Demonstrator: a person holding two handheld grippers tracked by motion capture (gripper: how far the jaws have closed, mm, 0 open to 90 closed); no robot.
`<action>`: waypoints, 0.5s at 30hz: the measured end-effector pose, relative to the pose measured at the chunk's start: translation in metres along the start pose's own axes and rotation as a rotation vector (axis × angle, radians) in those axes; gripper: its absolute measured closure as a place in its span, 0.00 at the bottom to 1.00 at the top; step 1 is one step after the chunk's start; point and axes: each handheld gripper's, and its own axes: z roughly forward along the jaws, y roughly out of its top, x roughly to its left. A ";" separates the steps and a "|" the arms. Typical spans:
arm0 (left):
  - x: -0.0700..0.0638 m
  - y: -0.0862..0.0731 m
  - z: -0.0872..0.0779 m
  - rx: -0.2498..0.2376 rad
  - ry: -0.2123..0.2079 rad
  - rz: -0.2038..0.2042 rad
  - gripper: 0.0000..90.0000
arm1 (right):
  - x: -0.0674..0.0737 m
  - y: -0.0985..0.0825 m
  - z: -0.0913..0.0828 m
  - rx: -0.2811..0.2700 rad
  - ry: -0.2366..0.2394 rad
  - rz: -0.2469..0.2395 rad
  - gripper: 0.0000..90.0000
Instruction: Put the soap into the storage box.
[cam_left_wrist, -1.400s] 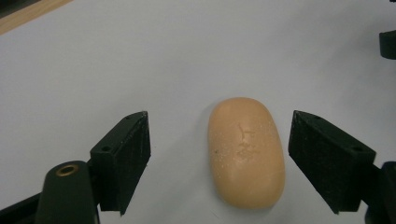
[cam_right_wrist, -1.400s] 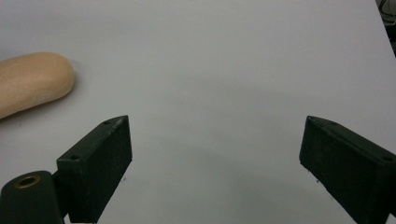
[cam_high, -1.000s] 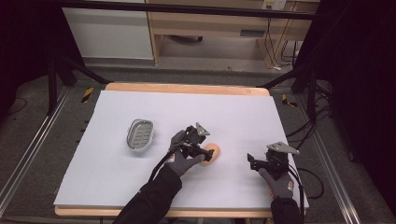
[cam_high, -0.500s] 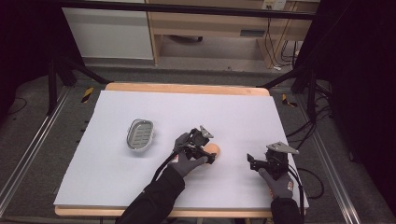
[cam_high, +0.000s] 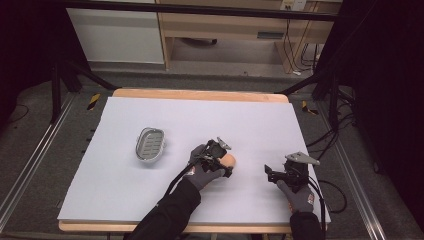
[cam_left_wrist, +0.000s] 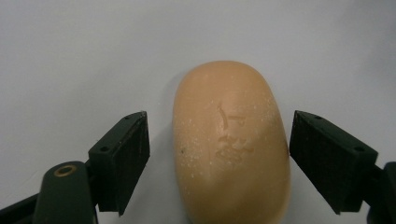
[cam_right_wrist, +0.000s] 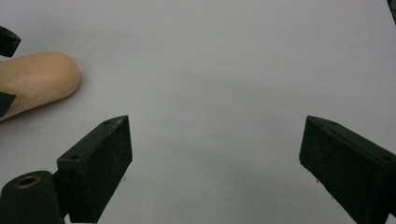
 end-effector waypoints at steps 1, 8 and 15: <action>0.000 0.000 0.000 0.000 0.000 0.000 0.22 | 0.000 0.000 0.000 0.000 -0.001 0.000 0.11; -0.001 -0.001 0.005 0.012 -0.004 -0.003 0.25 | 0.000 0.000 0.000 0.000 -0.001 0.003 0.11; -0.003 -0.001 0.010 0.029 -0.006 0.005 0.32 | 0.000 0.000 0.001 0.009 0.007 0.009 0.11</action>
